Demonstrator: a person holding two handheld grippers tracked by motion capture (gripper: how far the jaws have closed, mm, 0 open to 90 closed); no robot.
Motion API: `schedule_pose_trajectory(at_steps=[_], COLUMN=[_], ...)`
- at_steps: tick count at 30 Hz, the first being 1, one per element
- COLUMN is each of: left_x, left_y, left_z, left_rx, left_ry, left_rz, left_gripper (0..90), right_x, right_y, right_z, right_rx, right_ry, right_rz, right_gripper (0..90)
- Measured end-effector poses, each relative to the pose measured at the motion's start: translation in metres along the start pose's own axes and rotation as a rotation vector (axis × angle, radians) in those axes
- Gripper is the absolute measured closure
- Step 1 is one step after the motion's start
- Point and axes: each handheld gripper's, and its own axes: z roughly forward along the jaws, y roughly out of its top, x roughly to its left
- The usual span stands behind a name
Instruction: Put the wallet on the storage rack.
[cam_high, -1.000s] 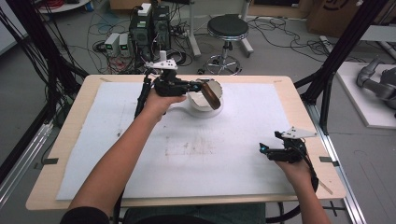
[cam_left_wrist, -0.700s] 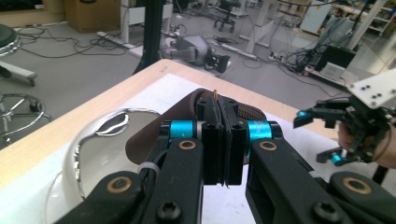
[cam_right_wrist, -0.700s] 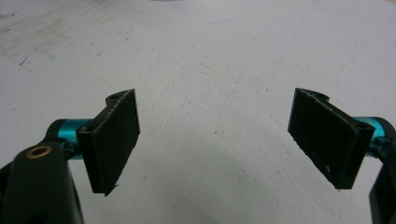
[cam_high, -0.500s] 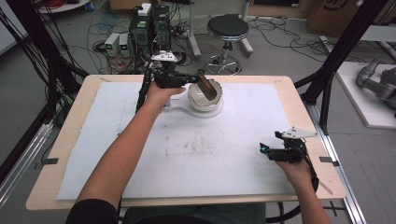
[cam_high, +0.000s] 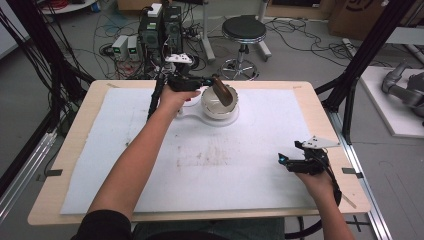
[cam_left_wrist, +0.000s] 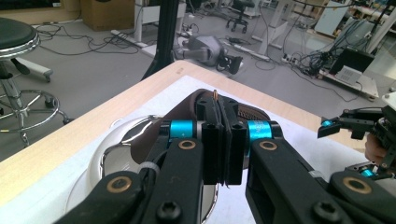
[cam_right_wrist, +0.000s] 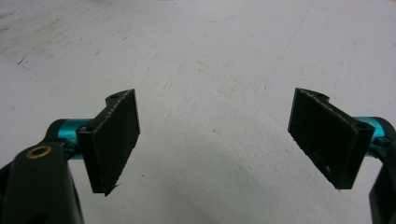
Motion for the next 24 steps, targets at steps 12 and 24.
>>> schedule_pose_trajectory(at_steps=[12,24], left_x=[-0.003,0.005], left_y=[-0.004,-0.023], left_z=[-0.001,0.011], left_rx=[0.011,0.058], left_ry=[-0.009,0.023], left_rz=[0.002,-0.026], left_gripper=[88.3,88.2], right_x=[0.0,0.001], right_y=[0.0,0.0], right_z=[0.0,0.001], right_rx=[0.002,0.005], right_ry=[0.003,-0.001], right_rz=[0.001,-0.002], right_gripper=[16.7,16.7])
